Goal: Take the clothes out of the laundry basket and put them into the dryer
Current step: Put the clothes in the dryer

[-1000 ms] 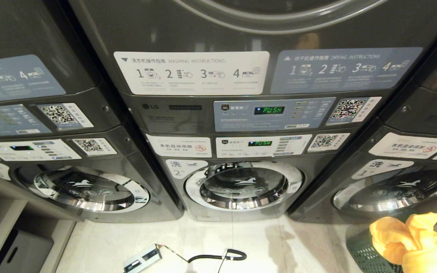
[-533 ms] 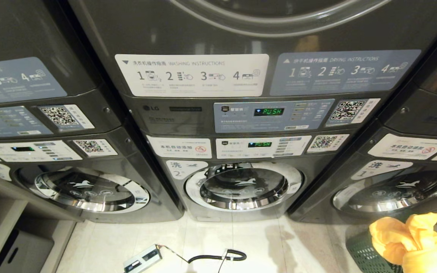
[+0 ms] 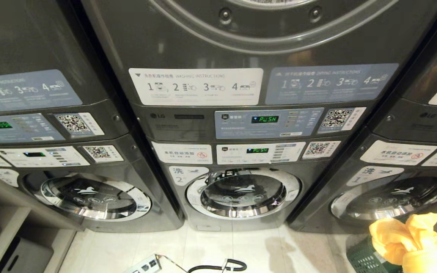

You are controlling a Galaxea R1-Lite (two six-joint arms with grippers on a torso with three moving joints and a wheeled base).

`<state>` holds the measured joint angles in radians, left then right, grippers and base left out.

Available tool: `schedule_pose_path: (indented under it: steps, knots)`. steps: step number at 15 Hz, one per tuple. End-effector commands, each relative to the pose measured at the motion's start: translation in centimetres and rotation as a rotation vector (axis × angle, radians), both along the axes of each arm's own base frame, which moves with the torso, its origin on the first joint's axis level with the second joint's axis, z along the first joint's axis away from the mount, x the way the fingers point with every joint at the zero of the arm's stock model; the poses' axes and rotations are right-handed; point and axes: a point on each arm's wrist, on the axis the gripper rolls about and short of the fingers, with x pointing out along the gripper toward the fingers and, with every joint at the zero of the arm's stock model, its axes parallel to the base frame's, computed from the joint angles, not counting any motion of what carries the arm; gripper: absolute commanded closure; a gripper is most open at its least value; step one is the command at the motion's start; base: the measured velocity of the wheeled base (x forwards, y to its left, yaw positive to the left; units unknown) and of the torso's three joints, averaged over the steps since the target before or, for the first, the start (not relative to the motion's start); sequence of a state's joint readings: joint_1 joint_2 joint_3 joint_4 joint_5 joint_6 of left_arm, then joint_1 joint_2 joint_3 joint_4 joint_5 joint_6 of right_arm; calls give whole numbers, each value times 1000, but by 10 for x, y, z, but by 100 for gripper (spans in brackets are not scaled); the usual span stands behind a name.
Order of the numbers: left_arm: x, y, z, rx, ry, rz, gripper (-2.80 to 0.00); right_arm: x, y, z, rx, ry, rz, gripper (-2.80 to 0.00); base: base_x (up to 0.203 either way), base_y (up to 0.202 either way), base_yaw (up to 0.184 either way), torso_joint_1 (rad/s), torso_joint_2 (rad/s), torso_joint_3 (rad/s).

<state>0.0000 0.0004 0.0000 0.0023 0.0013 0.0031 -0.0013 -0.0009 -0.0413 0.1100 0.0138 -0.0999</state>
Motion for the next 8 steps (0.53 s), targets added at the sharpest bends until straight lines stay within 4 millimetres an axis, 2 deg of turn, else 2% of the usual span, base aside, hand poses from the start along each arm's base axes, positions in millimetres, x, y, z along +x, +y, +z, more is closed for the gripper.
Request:
schedule_pose_path:
  steps: [1,8]
  knots:
    - [0,0,0,0,-1,0,0,0,0,0,-1,0,2,0,0,0,0,0,-2,193]
    - [0,0,0,0,0,0,0,0,0,0,0,0,0,0,0,0,0,3,1,204]
